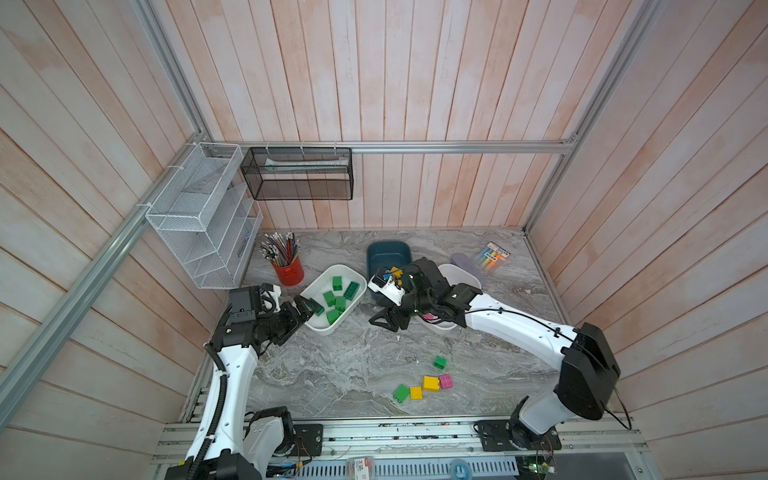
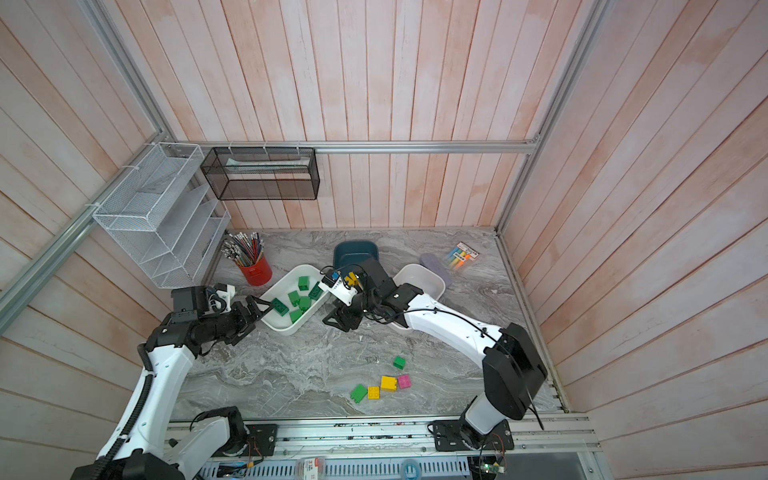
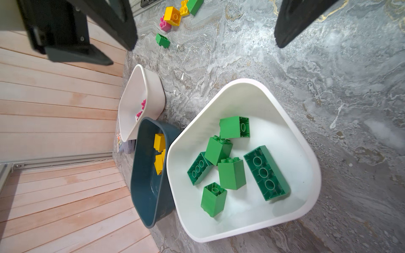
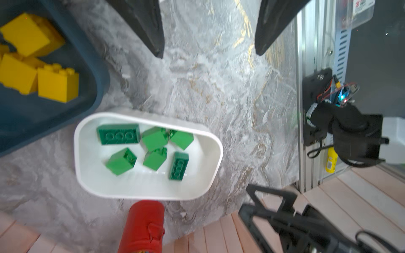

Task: Sort the legos into containers by color
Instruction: 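Return the right gripper to the pile and grasp another green brick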

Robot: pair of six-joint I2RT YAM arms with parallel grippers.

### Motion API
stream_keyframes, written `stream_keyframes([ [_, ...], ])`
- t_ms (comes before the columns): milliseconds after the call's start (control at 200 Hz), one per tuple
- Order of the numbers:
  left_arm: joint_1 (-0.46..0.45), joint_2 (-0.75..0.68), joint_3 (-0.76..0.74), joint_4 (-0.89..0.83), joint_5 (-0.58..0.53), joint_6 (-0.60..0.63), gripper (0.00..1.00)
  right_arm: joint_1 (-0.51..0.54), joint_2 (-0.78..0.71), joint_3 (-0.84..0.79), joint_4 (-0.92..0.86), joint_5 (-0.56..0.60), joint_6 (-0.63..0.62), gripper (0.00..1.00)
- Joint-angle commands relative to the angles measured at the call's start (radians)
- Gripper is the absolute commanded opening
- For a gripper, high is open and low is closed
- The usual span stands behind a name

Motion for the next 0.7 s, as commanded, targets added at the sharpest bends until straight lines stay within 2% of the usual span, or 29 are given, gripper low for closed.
stream_keyframes([
  [0,0.004,0.01,-0.018,0.036,0.021,0.016,1.0,0.025,-0.073,-0.112,-0.16,0.067,-0.093,0.66],
  [245,0.003,0.027,-0.011,0.05,0.023,0.019,1.0,0.162,-0.157,-0.287,-0.173,0.133,-0.141,0.68],
  [360,0.003,0.033,-0.011,0.049,0.021,0.023,1.0,0.227,-0.177,-0.341,-0.154,0.173,-0.26,0.69],
  [535,0.003,0.032,-0.015,0.049,0.021,0.024,1.0,0.258,-0.144,-0.368,-0.178,0.192,-0.459,0.68],
  [695,0.003,0.023,-0.02,0.042,0.015,0.024,1.0,0.273,-0.078,-0.363,-0.154,0.227,-0.534,0.68],
])
